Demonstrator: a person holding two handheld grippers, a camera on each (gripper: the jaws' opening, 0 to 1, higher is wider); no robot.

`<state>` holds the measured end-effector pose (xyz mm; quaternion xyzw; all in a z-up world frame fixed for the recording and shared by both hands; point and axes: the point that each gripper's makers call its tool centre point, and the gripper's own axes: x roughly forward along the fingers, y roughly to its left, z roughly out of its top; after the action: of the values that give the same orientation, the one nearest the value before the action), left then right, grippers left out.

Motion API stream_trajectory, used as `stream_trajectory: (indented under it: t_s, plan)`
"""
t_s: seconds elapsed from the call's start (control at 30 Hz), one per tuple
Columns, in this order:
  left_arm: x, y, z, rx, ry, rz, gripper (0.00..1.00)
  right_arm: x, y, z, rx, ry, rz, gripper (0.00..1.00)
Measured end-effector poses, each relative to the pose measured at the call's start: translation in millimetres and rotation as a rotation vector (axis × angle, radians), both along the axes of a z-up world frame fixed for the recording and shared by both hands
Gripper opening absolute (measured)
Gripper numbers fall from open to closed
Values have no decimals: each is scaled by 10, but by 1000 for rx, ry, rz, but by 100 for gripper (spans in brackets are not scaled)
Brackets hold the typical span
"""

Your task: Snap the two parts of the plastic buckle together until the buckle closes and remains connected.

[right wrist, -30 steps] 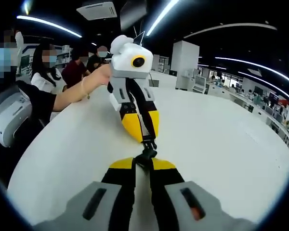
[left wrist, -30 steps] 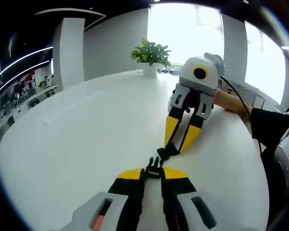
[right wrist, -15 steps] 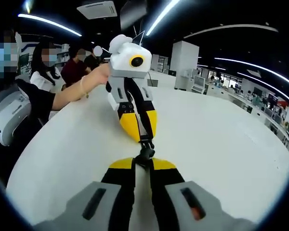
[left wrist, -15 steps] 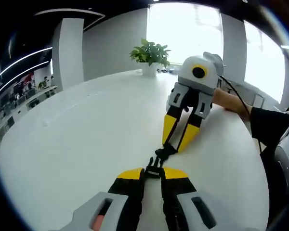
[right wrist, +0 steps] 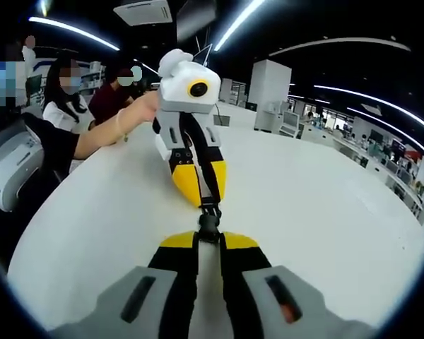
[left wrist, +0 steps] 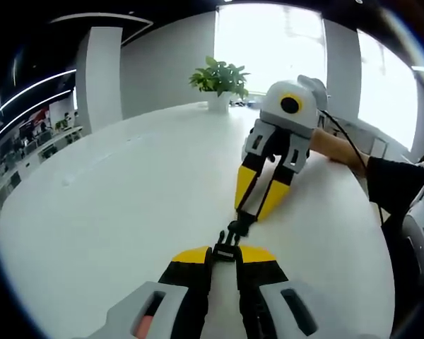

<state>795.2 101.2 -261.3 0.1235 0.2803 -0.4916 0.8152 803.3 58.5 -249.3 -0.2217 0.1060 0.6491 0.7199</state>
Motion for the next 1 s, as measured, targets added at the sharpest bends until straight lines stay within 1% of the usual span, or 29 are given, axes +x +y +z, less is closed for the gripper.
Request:
stream_trajectory:
  t_s: [0.43,1.0]
  plan:
    - [-19,-16,-4,6,-3,-9,13,40,-33,4,-11,-19,-11,12]
    - [-49,-44,-6,10,-6,-28,13,58,-17,5,0,-6,-12,12]
